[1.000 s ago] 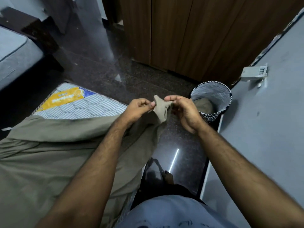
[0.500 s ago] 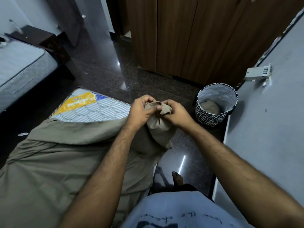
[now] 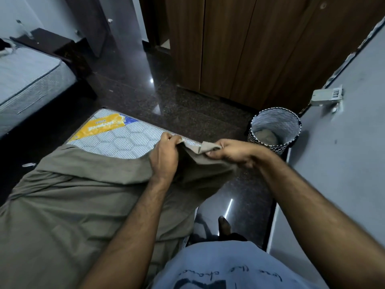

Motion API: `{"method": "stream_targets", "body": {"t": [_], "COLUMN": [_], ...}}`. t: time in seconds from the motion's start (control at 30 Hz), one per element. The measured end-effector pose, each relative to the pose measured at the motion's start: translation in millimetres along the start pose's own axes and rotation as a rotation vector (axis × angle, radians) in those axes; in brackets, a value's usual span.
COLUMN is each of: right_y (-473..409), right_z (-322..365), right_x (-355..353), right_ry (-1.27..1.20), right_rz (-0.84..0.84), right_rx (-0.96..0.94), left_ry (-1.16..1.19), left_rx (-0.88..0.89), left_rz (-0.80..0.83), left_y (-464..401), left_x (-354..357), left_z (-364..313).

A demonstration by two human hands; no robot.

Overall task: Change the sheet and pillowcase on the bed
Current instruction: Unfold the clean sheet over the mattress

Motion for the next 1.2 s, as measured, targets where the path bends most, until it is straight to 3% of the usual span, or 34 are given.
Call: {"method": "stream_targets", "body": {"t": [0.1, 0.2, 0.3, 0.4, 0.53, 0.6, 0.67, 0.77, 0.83, 0.93, 1.0, 1.2], "right_y": [11, 11, -8, -20, -26, -29, -28, -36, -44, -49, -47, -48], "right_z": [1, -1, -21, -44, -64, -75, -84, -111, -136, -193, -205, -183], "right_x": [20, 18, -9, -30, -26, -27, -31, -20, 3, 55, 88, 142], "right_ry": [-0.199, -0.335, -0.543, -0.683, -0.537, -0.379, -0.213, -0.138, 0.015, 0.501, 0.621, -0.087], "right_rz": [0.174, 0.170, -0.120, -0.395, -0.504, -0.539, -0.575, -0.448, -0.220, 0.343, 0.527, 0.525], "right_rx": [0.081, 0.023, -0.034, -0.120, -0.123, -0.096, -0.058, -0.011, 0.014, 0.164, 0.190, 0.382], "left_ry": [0.094, 0.407, 0.524, 0.472, 0.394, 0.375, 0.335, 0.166, 0.003, -0.124, -0.084, -0.005], "left_rx": [-0.108, -0.228, -0.342, -0.267, -0.272, -0.280, -0.171, -0.056, -0.134, -0.619, -0.846, -0.917], "left_rz": [-0.072, -0.065, -0.160, -0.260, -0.298, -0.252, -0.164, 0.045, 0.104, 0.083, 0.102, -0.118], "left_y": [15, 15, 12, 16, 18, 20, 27, 50, 73, 119, 147, 158], "left_x": [7, 18, 16, -1, 0, 9, 19, 48, 66, 66, 54, 8], "left_z": [30, 56, 68, 54, 58, 70, 78, 97, 125, 198, 232, 236]}}
Point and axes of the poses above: each hand's wrist, its own y-axis away from the middle knuckle, its own x-axis out of the palm, z = x × y, the point moved 7 cm from there along -y, towards the middle knuckle, and after that the axes turned 8 degrees about -x, right-handed, at the moved point
